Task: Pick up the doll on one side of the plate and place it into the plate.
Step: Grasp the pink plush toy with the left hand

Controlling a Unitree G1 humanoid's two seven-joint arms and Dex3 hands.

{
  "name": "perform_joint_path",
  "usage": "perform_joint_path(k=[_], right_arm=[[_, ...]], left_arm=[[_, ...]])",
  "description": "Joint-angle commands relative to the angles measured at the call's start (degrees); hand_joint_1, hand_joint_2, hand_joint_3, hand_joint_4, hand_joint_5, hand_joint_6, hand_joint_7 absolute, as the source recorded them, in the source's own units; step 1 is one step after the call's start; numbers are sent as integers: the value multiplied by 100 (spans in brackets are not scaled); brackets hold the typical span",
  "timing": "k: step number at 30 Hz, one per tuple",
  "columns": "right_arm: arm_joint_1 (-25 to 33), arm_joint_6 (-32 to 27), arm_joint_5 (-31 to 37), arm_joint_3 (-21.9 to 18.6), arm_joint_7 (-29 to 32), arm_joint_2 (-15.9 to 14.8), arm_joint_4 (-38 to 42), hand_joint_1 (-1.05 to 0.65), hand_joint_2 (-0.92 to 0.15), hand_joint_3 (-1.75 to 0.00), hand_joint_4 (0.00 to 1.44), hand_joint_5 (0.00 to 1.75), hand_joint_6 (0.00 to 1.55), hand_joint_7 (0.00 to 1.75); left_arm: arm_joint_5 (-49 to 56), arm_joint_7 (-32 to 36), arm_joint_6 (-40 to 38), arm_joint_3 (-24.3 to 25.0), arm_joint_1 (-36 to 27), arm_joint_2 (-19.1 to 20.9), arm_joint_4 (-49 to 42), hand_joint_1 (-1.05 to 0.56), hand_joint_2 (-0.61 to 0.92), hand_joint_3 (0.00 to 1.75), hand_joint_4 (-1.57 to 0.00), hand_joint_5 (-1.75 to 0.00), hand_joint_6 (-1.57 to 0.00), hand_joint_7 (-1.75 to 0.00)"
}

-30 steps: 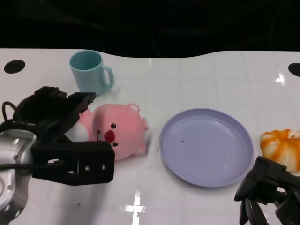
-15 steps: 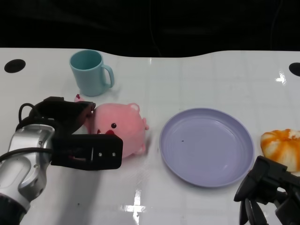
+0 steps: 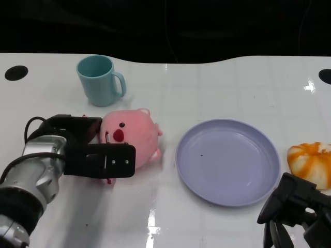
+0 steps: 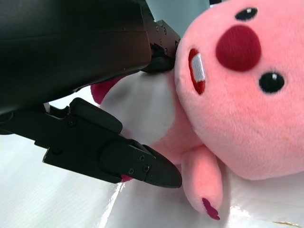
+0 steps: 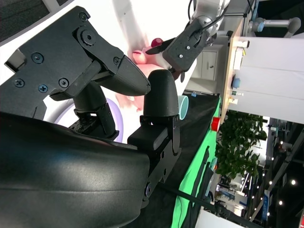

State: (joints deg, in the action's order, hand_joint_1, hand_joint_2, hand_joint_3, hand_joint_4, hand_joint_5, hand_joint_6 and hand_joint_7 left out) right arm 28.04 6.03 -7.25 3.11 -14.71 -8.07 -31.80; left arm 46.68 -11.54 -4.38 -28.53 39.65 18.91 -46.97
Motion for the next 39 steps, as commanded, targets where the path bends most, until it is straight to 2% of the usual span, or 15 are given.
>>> perform_joint_path(k=[1,7,10,12,13,17,18,19,21,22,24,25,27,31,39], right_arm=[[20,37,-21,-19,10,-37,-46,-22,-42,-144,69,175,60,152],[18,40,27,-8,37,-20,-7,-23,-41,-144,70,175,61,152],[28,-5,14,28,70,22,-20,-21,-41,-145,70,175,60,152],[5,9,-16,39,87,52,-8,-20,-41,-145,69,175,60,152],[-8,9,-24,39,94,64,-4,-19,-41,-145,69,175,60,152],[-49,3,-60,-10,74,49,8,-18,-40,-148,70,175,60,152],[-48,-4,-63,-14,74,44,7,-19,-40,-148,71,175,60,151],[-39,-36,-87,-10,70,43,-8,-19,-40,-148,71,175,59,151],[-28,-35,-101,10,59,47,-3,-19,-40,-147,70,175,59,151],[-26,-27,-98,18,58,49,2,-19,-40,-148,70,175,60,151],[-41,34,-68,31,55,54,37,-18,-40,-148,70,175,60,152],[-65,81,-48,34,60,64,78,-18,-40,-149,70,175,60,152],[-95,81,-25,46,85,84,109,-18,-40,-149,70,175,60,152],[-92,-10,-28,77,113,104,110,-19,-40,-148,71,175,60,151],[-65,185,-55,44,51,67,205,-17,-39,-148,71,175,61,152]], left_arm=[[-45,12,167,-189,31,-107,-513,-68,92,4,-17,-14,-29,-3],[-183,162,355,-268,176,-308,-1162,-59,92,9,-36,-12,-50,-5],[-380,307,554,-199,209,-336,-1394,-45,92,9,-61,-15,-74,-7],[-447,480,757,-189,216,-319,-1529,-32,92,8,-85,-36,-94,-6],[-469,568,849,-194,216,-308,-1580,-28,92,7,-87,-47,-102,-6],[-489,971,1194,-221,181,-237,-1710,-25,91,2,-88,-68,-124,-10],[-460,1098,1249,-245,175,-225,-1738,-24,91,1,-84,-104,-131,-14],[-425,1292,1299,-268,156,-215,-1749,-24,91,1,-81,-124,-133,-16],[-459,1607,1370,-238,118,-232,-1773,-23,92,21,-78,-153,-124,-22],[-495,1701,1404,-216,107,-238,-1785,-23,92,29,-76,-163,-107,-58],[-560,1915,1547,-169,79,-216,-1781,-21,92,39,-75,-172,-80,-112],[-560,2088,1620,-157,65,-188,-1756,-21,92,41,-75,-173,-76,-121],[-543,2437,1721,-147,42,-124,-1695,-19,87,42,-79,-174,-64,-162],[-577,2792,1922,-94,-24,9,-1592,-18,85,51,-84,-175,-64,-174],[-899,3006,2162,306,-534,283,-791,-17,53,105,-91,-175,-73,-175]])
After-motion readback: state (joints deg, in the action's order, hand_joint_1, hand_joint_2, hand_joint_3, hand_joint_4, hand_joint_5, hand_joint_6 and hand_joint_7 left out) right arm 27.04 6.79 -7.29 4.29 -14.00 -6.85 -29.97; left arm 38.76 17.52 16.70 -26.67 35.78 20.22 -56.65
